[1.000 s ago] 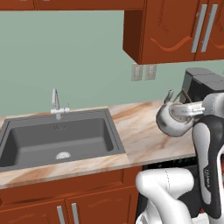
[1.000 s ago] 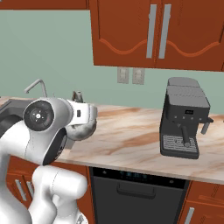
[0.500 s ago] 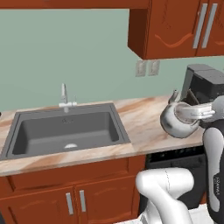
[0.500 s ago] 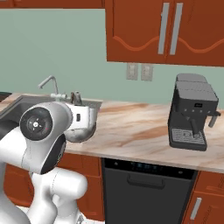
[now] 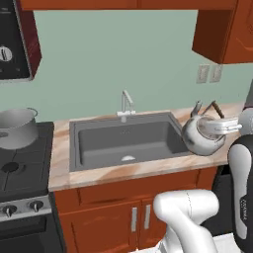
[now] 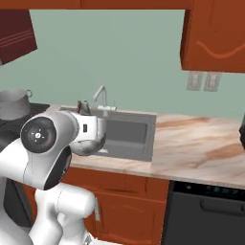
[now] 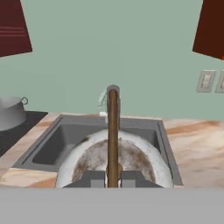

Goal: Pick the kettle from the counter and place it on a stove burner. Then turn the burner on.

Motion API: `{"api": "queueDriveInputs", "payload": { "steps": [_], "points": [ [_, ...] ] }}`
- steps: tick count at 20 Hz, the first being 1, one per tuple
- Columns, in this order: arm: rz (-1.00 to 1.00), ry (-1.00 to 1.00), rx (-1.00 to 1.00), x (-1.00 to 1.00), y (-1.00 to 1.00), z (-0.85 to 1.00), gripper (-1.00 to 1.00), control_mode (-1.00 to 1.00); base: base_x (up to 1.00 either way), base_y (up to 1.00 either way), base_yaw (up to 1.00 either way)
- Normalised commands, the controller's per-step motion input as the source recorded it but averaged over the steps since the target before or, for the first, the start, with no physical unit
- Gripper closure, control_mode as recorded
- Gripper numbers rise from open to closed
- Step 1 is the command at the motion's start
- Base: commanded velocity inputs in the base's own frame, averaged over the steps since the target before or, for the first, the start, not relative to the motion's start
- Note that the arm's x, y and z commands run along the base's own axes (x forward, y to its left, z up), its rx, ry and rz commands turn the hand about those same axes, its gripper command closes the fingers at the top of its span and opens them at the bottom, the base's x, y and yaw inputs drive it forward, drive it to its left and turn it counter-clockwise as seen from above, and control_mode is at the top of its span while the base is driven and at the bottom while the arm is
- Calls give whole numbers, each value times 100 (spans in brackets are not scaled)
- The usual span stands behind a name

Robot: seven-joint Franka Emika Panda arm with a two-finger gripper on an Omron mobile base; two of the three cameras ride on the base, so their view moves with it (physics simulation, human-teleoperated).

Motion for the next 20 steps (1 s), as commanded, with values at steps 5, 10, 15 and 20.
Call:
{"api": "queueDriveInputs", "payload": {
  "steps": [5, 10, 15, 20],
  "points": [
    [0, 0, 0, 0, 0, 0, 100, 100, -3, 100, 0],
    [0, 0, 0, 0, 0, 0, 100, 100, -8, 100, 0],
    [0, 0, 0, 0, 0, 0, 100, 100, 0, 100, 0],
    [0, 0, 0, 0, 0, 0, 100, 100, 0, 61, 0]
  ]
}}
